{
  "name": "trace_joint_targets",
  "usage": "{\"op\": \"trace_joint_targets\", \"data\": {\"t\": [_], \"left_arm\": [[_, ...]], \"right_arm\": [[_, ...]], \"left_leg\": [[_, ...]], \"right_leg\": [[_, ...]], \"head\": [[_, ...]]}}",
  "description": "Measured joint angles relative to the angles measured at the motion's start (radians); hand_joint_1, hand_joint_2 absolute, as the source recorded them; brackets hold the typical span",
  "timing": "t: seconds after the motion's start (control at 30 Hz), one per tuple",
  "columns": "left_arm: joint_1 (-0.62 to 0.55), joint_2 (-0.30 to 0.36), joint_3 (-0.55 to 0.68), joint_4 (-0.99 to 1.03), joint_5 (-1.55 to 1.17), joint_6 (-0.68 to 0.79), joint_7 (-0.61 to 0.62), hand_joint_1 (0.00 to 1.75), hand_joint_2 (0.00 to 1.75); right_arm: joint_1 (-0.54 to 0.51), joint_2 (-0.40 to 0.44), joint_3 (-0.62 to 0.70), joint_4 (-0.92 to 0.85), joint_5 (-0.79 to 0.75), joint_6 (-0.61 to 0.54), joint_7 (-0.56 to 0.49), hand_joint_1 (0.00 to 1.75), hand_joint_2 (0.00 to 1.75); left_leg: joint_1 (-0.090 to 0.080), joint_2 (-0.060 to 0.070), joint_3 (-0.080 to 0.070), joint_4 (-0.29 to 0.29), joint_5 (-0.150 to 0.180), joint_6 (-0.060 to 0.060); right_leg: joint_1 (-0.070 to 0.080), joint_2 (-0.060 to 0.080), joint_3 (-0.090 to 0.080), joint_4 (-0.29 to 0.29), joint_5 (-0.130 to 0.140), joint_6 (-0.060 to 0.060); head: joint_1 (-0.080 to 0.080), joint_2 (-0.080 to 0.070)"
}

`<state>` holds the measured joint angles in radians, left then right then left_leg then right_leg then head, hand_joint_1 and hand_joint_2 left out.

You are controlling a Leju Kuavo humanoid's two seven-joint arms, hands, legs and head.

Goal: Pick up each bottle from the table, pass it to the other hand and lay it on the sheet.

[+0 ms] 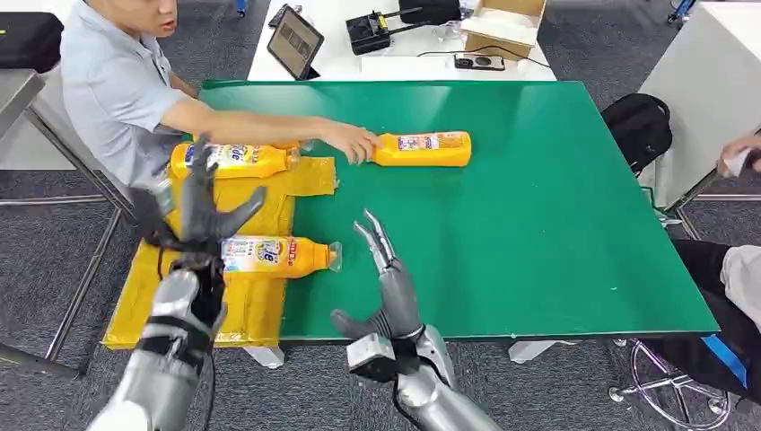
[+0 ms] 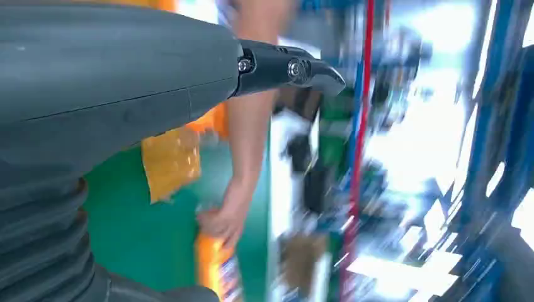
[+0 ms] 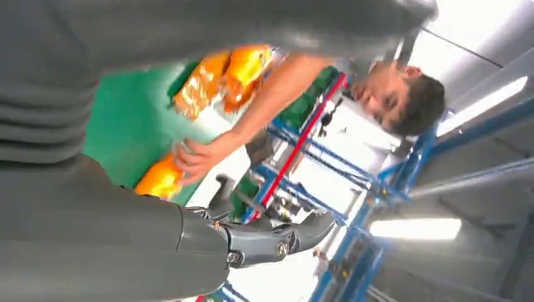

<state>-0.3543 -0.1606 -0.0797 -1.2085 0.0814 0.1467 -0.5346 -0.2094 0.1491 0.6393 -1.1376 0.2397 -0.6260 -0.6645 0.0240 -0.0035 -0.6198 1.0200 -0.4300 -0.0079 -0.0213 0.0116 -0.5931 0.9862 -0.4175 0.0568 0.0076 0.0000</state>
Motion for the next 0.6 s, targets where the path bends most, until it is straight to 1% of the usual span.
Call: {"op": "trace_joint_targets", "data": {"t": [0.07,0.1,0.17,0.23,0.37,0.4,0.5,0.6], "left_arm": [[0.14,-0.011,0.0,-0.121,0.031,0.072,-0.044,0.0,1.75],[0.199,-0.014,0.0,-0.179,0.038,0.09,-0.062,0.0,1.75],[0.293,-0.017,0.001,-0.263,0.046,0.106,-0.076,0.0,1.75],[0.338,-0.019,0.001,-0.313,0.046,0.112,-0.077,0.0,1.75],[0.375,-0.021,0.001,-0.372,0.047,0.119,-0.078,0.0,1.75],[0.387,-0.024,0.001,-0.388,0.042,0.136,-0.083,0.0,1.75],[0.454,-0.04,0.004,-0.44,0.001,0.199,-0.117,0.0,1.75],[0.525,-0.056,0.008,-0.496,-0.09,0.267,-0.156,0.0,1.75]], "right_arm": [[0.061,-0.025,-0.023,-0.025,0.098,0.005,0.003,0.0,1.75],[0.092,-0.038,-0.044,-0.038,0.153,0.02,0.003,0.0,1.75],[0.143,-0.057,-0.096,-0.063,0.204,0.05,0.002,0.0,1.75],[0.168,-0.063,-0.133,-0.075,0.219,0.068,0.001,0.0,1.75],[0.191,-0.065,-0.171,-0.09,0.239,0.077,0.001,0.0,1.75],[0.197,-0.066,-0.181,-0.093,0.272,0.069,0.016,0.0,1.75],[0.233,-0.095,-0.226,-0.117,0.427,0.017,0.129,0.0,1.75],[0.27,-0.149,-0.32,-0.151,0.54,0.037,0.228,0.0,1.75]], "left_leg": [[0.0,0.0,0.0,0.0,-0.002,0.002],[0.0,-0.001,-0.001,0.0,-0.002,0.001],[0.0,-0.003,-0.003,0.0,-0.003,0.002],[0.0,-0.003,-0.004,0.0,-0.003,0.002],[0.0,-0.002,-0.003,0.0,-0.002,0.002],[0.0,-0.002,-0.002,0.0,-0.002,0.002],[0.0,-0.002,0.0,0.0,-0.002,0.002],[-0.002,-0.003,-0.001,0.0,-0.003,0.002]], "right_leg": [[0.0,0.0,0.0,-0.001,-0.003,0.002],[0.0,-0.001,0.0,-0.001,-0.004,0.002],[0.0,-0.002,-0.001,-0.001,-0.004,0.002],[0.0,-0.001,-0.002,-0.001,-0.004,0.002],[0.0,-0.001,-0.001,-0.001,-0.003,0.001],[0.0,-0.001,-0.001,-0.001,-0.003,0.001],[0.0,-0.001,0.001,-0.001,-0.003,0.001],[-0.002,-0.001,0.0,-0.001,-0.003,0.001]], "head": [[0.0,0.0],[0.0,0.0],[0.0,0.0],[0.0,0.0],[0.0,0.0],[0.0,0.0],[0.0,0.0],[0.0,0.0]]}}
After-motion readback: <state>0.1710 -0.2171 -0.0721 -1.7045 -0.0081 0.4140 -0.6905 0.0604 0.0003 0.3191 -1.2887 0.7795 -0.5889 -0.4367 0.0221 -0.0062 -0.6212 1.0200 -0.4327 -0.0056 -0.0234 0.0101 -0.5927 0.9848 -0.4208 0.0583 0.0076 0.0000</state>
